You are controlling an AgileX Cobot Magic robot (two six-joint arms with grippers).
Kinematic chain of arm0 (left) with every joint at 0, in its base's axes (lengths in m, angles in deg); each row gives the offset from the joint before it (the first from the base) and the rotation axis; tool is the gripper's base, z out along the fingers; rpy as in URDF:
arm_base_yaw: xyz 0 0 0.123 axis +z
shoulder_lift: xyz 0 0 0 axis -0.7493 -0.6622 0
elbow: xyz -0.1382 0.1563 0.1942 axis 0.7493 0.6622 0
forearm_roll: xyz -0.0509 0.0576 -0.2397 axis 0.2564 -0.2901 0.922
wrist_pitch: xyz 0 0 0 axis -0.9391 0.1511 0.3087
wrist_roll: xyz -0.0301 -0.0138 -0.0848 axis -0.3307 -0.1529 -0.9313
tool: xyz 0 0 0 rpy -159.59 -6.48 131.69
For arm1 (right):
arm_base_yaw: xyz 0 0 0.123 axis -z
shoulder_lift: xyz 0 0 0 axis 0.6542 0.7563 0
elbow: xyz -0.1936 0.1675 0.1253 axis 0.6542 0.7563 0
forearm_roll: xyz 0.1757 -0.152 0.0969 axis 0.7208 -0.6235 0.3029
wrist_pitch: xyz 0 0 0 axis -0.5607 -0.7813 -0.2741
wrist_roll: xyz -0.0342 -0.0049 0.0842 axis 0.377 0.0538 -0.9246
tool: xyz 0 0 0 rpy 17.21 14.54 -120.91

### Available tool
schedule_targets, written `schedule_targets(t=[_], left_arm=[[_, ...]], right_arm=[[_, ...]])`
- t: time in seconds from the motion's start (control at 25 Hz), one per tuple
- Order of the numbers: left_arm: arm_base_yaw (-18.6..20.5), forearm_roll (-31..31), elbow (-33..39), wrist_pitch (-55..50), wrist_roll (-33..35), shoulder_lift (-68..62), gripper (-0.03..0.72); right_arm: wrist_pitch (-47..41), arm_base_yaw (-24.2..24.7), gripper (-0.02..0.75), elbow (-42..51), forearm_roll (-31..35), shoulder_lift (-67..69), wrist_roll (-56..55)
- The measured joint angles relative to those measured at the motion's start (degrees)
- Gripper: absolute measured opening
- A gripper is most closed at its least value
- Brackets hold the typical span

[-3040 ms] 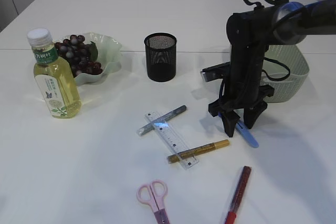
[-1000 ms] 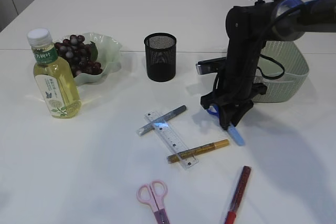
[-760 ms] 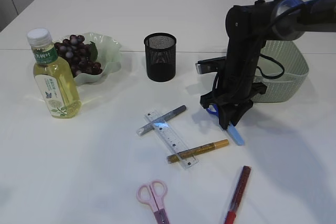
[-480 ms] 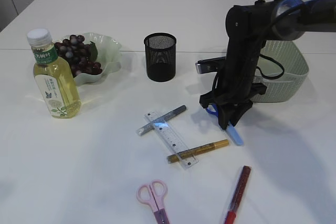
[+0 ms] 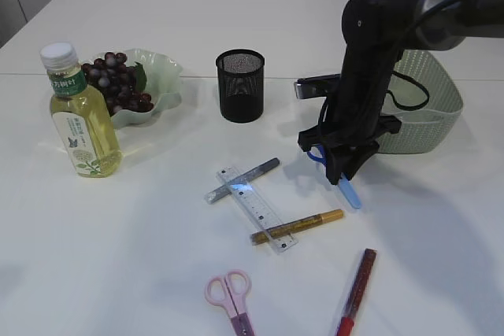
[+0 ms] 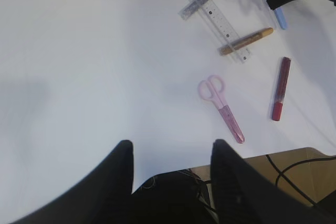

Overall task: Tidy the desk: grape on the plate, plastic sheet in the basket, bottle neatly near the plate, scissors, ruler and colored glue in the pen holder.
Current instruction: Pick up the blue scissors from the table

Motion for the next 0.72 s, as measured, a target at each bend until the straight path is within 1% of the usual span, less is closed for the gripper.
schedule_targets(t=[0.28,0.48,0.72], left_arm=[[0.0,0.1,0.0,1.9,0.0,0.0,0.354],[0.0,0.1,0.0,2.1,0.0,0.0,0.354],[0.0,0.2,0.0,2.9,0.0,0.0,0.354]], right_arm=[[-0.1,0.0,0.215,0.0,0.1,-2.9,-0.1],[-0.2,0.0,0.215,0.0,1.4,-6.9,-0.3],[0.6,-2.8,0.215,0.0,1.4,-11.9,-0.5]])
